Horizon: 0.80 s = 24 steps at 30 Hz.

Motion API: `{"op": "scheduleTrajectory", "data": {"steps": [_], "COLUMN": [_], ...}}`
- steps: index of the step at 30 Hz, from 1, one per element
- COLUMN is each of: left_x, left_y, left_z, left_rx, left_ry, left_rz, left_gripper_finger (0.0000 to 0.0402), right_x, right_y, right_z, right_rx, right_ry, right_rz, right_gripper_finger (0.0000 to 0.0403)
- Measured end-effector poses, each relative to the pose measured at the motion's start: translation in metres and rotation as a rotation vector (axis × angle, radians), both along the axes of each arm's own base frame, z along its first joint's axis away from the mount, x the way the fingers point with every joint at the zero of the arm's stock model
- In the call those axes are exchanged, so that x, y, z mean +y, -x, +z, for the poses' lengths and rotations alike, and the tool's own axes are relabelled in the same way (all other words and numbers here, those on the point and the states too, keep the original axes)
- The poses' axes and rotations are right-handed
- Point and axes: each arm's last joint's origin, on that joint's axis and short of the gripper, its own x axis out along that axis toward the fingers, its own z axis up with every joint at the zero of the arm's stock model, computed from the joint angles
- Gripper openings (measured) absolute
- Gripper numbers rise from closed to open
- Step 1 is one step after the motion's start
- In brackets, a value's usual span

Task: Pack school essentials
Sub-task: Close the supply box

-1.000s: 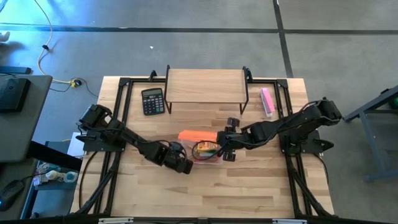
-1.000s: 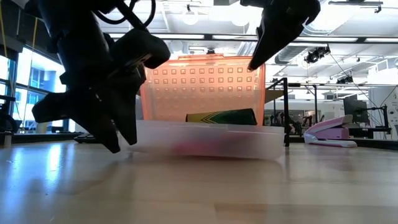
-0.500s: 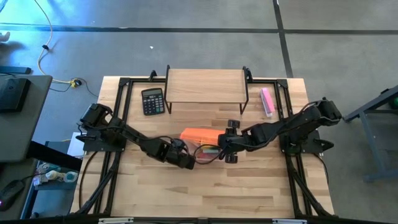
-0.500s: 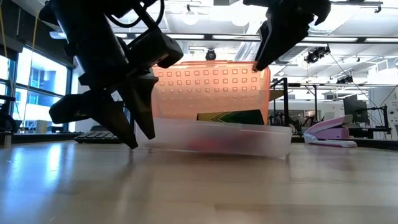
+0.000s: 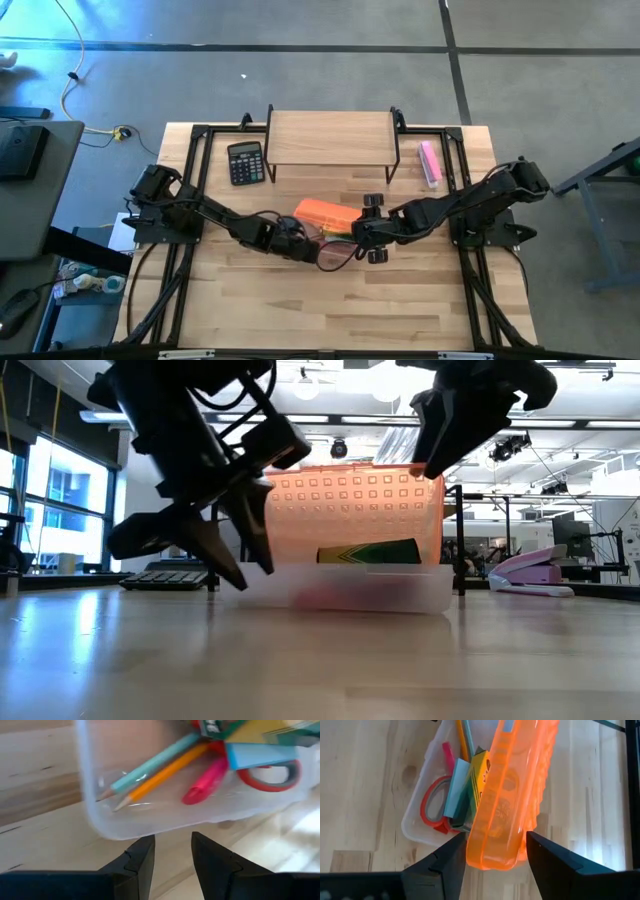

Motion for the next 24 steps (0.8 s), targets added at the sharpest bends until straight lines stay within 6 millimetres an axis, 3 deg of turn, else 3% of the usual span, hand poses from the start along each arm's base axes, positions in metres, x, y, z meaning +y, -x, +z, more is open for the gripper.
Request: {"op": "scheduleTrajectory", "data": {"steps": [10,24], "left_x": [-0.0008,-0.0014], "left_y": [-0.0048,-0.0047], "left_z": [0.003,0.0029], "left_rx": [-0.053,-0.044], "left_ry": [-0.014,-0.033], "left_rz": [-0.038,-0.088], "left_gripper_finger": [0.0117,0.0118], "right_x": [0.0006,0.0045], "right_y": [0.0001,0.0017], "right_z": [0.0005,-0.001], "right_rx": [-0.008,0.011], "right_ry": [-0.051,-0.272], "right_rz": [-0.033,-0.158], "right_gripper_finger": [0.0188,0.0188]}}
